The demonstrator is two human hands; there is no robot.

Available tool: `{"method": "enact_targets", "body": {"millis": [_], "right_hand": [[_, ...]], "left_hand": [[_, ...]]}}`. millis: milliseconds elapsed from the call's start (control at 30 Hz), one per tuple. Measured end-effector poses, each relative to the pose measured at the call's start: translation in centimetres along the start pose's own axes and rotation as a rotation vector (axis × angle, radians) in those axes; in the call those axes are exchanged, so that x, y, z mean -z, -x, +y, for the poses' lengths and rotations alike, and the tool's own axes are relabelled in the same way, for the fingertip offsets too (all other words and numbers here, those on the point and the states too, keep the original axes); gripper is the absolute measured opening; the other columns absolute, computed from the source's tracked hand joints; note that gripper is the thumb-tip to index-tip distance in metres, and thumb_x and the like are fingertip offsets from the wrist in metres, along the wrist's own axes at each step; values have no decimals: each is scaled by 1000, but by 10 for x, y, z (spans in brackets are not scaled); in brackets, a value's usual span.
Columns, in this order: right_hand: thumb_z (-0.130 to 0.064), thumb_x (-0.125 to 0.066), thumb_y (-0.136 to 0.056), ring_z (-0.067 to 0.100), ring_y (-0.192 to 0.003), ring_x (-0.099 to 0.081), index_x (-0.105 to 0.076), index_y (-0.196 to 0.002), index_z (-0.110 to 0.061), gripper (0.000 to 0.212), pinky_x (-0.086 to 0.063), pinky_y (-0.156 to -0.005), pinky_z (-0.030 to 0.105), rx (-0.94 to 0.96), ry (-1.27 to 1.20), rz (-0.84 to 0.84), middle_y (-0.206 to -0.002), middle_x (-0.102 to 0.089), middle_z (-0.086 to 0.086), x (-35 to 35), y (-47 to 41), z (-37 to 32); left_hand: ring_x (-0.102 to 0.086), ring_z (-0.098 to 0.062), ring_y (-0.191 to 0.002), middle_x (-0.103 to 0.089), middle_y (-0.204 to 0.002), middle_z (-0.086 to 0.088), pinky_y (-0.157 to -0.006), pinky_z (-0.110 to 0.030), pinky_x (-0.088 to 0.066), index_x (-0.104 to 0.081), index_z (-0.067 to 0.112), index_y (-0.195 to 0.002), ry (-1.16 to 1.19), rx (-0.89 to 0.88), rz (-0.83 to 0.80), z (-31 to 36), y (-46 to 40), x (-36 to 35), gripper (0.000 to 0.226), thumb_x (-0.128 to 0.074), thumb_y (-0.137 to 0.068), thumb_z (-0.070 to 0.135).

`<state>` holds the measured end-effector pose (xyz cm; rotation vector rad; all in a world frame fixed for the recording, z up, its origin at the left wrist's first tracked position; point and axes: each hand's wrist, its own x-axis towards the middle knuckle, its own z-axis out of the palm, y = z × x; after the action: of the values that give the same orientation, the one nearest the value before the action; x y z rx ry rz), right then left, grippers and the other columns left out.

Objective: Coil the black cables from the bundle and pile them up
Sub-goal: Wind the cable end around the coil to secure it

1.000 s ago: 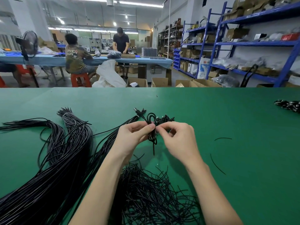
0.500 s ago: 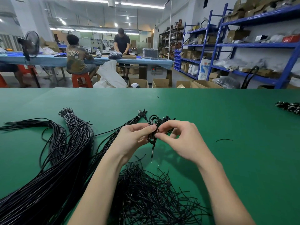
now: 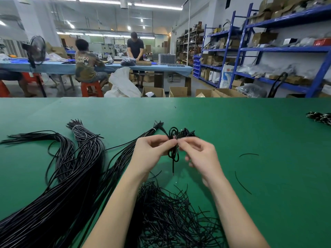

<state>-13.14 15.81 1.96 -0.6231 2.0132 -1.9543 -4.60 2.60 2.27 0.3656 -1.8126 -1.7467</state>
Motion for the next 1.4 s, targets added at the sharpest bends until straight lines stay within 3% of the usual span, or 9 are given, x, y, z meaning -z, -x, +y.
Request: {"method": "enact_targets", "body": {"millis": [133, 367, 533, 767, 833, 967, 1067, 1200, 1400], "right_hand": [[-36, -82, -83, 10, -55, -55, -81, -82, -32, 4, -45, -59, 11, 518, 366, 130, -76, -73, -22, 2, -2, 0], [-25, -77, -90, 7, -70, -65, -83, -91, -24, 6, -55, -69, 30, 734, 588, 163, -84, -75, -13, 2, 0, 2], [-22, -80, -85, 7, -47, -46, -81, -72, -19, 13, -39, -50, 17, 233, 272, 12, -52, -62, -4, -3, 0, -11], [-13, -79, -69, 1, -37, -35, -76, -71, -7, 7, -25, -32, 9, -566, -760, -402, -58, -49, -5, 6, 5, -14], [-19, -82, -67, 1, -37, -37, -77, -72, -10, 11, -26, -32, 8, -555, -775, -482, -59, -51, -7, 5, 7, -13], [-40, -85, -58, 2, -43, -47, -80, -64, -20, 21, -35, -36, 10, -391, -287, -400, -64, -61, -7, 10, 2, -12], [-37, -89, -53, 3, -46, -50, -82, -70, -23, 23, -38, -36, 9, -404, -352, -381, -65, -64, -7, 15, 0, -7], [-34, -90, -52, 4, -51, -51, -76, -102, -13, 56, -40, -37, 10, -401, -384, -392, -72, -65, -7, 17, -1, -1], [-46, -80, -67, 9, -81, -66, -75, -116, -24, 54, -50, -69, 23, -153, -334, -256, -109, -77, -6, 26, -4, -1]], "left_hand": [[-64, -10, -74, -74, -82, -3, -73, -20, -54, -80, 11, -83, 232, 194, 19, 2, -2, 2, 8, -82, -78, 17], [-59, -16, -80, -71, -92, -11, -74, -20, -54, -80, 7, -92, 368, 259, -44, 3, -2, 1, 28, -84, -69, 22], [-65, -10, -77, -76, -86, -5, -75, -21, -55, -81, 15, -83, 113, 17, -56, 1, 1, 12, 25, -83, -67, 34], [-73, -12, -89, -78, -97, -6, -79, -18, -54, -81, 17, -99, 103, -149, -113, 4, 3, 4, 29, -83, -74, 31], [-73, -17, -95, -77, -102, -10, -83, -22, -55, -80, 17, -102, 178, -100, -153, 5, 1, 5, 31, -84, -73, 30], [-74, -16, -87, -77, -99, -13, -80, -21, -56, -76, 8, -104, 344, 80, -138, 4, 0, 7, 41, -84, -66, 21], [-68, -15, -74, -75, -87, -9, -76, -22, -56, -76, 7, -95, 349, 131, -167, 3, 0, 1, 31, -83, -68, 20], [-66, -14, -68, -74, -85, -10, -71, -23, -57, -75, 5, -92, 370, 167, -155, 2, 3, -5, 27, -82, -69, 17], [-73, -23, -84, -77, -99, -13, -79, -37, -61, -75, 6, -106, 251, 148, -132, -4, 4, -7, 33, -80, -76, 19]]}}
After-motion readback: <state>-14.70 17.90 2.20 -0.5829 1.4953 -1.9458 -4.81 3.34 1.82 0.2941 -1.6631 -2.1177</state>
